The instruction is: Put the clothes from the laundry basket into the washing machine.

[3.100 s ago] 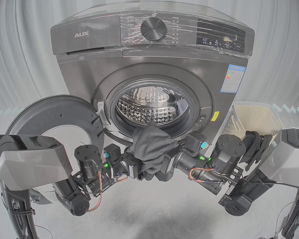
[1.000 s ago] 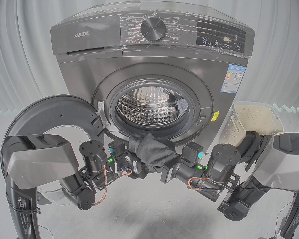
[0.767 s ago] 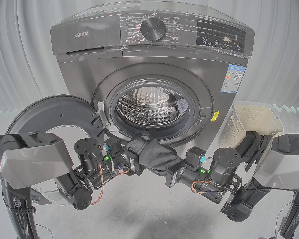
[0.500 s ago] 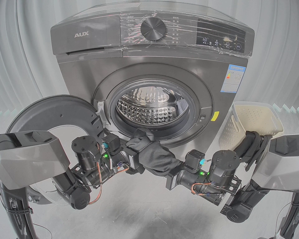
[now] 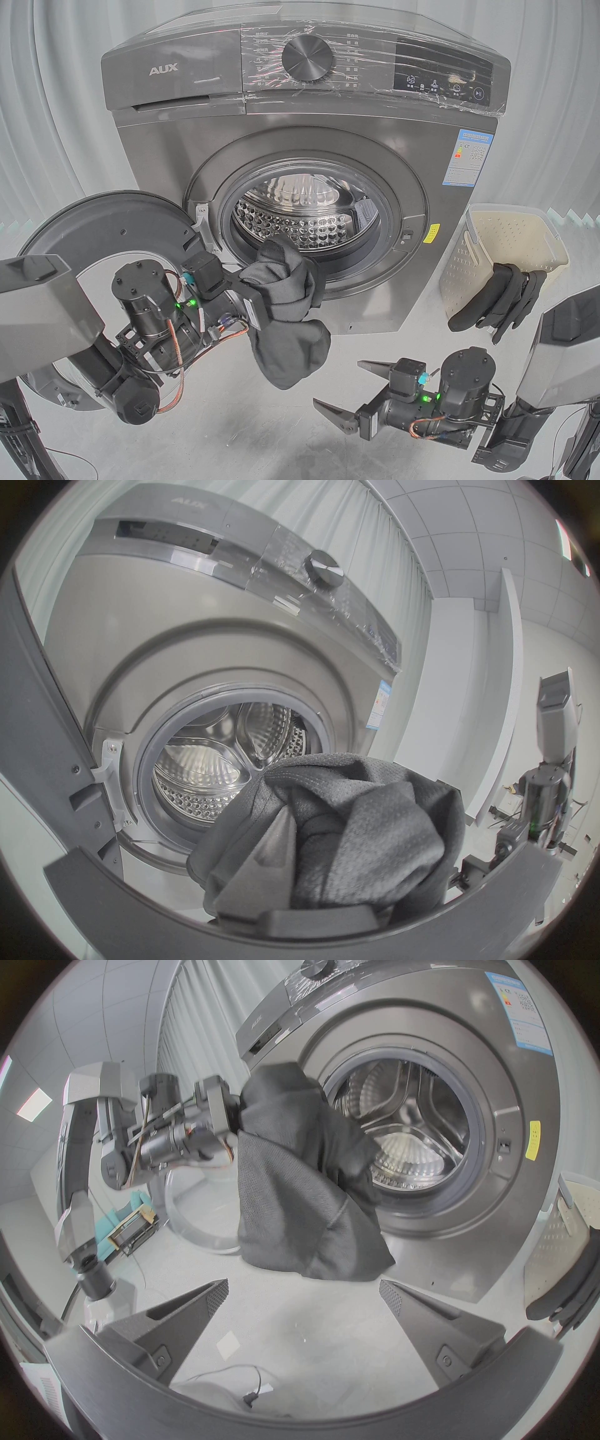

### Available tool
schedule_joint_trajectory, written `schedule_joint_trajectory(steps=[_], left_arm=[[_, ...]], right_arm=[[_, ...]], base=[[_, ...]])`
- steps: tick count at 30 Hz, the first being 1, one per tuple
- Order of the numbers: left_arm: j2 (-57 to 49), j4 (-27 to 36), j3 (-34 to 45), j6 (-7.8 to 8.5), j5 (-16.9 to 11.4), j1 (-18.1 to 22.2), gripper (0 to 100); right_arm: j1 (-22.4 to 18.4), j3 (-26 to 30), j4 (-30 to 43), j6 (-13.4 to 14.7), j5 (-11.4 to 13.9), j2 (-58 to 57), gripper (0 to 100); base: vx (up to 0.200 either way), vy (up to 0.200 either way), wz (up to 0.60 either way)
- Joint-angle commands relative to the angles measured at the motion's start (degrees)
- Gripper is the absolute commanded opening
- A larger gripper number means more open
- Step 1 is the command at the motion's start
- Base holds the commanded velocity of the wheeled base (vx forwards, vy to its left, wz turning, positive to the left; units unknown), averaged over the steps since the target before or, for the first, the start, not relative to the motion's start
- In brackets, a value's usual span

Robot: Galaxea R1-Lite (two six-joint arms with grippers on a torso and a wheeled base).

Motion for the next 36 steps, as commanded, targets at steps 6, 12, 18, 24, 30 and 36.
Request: schedule_joint_trajectory(steps=[6,12,18,24,30,36], left_arm=[[-12.82,0.07,10.92,-0.41,-0.04,-3.67,0],[-18.1,0.07,15.67,-0.76,0.4,-3.67,0],[-18.62,0.16,17.95,-2.0,0.75,-3.4,0],[-15.55,0.16,18.13,-1.03,2.59,-2.7,0],[-15.28,0.16,18.83,0.55,5.93,-2.88,0],[-15.28,0.16,21.03,1.96,8.04,-2.96,0]], right_arm=[[-1.44,4.98,-1.02,0.17,0.33,-2.76,100],[-8.39,4.19,-1.02,0.44,0.42,-5.66,100],[-14.8,0.76,-1.02,0.35,0.33,-4.34,100],[-15.42,-0.73,-1.02,0.61,-2.22,-3.11,100],[-17.7,-0.2,-1.02,0.79,-3.89,-3.11,100],[-19.81,-0.29,-1.02,0.79,-3.45,-3.11,100]], base=[[0.0,0.0,0.0],[0.0,0.0,0.0],[0.0,0.0,0.0],[0.0,0.0,0.0],[0.0,0.0,0.0],[0.0,0.0,0.0]])
